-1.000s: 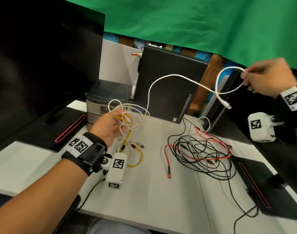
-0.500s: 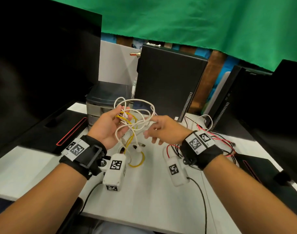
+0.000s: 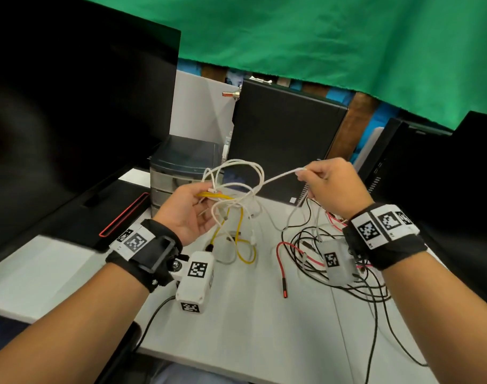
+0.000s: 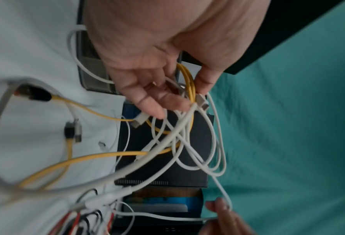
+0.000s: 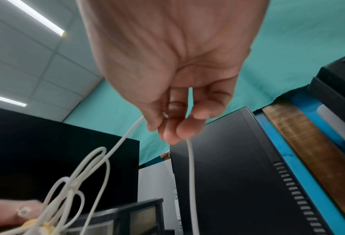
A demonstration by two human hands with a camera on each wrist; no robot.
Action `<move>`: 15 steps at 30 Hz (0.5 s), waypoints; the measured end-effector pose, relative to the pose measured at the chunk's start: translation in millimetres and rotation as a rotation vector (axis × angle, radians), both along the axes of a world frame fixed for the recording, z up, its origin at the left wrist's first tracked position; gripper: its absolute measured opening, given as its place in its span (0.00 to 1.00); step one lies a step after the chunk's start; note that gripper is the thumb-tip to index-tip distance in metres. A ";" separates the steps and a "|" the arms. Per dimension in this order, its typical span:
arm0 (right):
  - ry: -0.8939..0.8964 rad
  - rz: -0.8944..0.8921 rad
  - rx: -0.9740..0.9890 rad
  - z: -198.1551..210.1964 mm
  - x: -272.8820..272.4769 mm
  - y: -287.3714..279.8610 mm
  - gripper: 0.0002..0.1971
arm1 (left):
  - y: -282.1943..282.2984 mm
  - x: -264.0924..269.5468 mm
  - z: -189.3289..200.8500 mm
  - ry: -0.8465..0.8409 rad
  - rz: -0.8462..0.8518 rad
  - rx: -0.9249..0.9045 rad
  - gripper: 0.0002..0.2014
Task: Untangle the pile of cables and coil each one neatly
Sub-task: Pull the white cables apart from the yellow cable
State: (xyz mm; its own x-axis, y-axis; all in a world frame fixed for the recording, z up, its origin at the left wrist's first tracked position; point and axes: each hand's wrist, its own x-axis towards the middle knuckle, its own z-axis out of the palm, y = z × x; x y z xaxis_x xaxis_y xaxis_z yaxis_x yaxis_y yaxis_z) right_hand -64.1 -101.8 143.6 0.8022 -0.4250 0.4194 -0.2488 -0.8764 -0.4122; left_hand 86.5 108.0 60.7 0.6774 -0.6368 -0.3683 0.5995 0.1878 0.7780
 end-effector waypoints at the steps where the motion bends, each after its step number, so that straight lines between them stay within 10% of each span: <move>1: 0.010 0.004 -0.031 1.0 -1.7 0.8 0.14 | -1.6 -1.5 -1.5 -0.033 0.005 0.029 0.07; 15: -0.243 0.129 -0.388 50.0 -7.3 48.1 0.15 | 1.3 15.7 -12.7 -0.035 0.347 0.032 0.11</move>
State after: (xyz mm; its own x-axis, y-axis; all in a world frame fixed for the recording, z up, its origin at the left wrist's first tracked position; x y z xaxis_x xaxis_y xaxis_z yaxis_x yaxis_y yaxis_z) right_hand -71.4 -53.8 193.7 0.6968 -0.1025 0.7099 -0.0642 -0.9947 -0.0806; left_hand 102.2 109.4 48.0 0.8641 -0.3545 -0.3573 0.4771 0.3508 0.8058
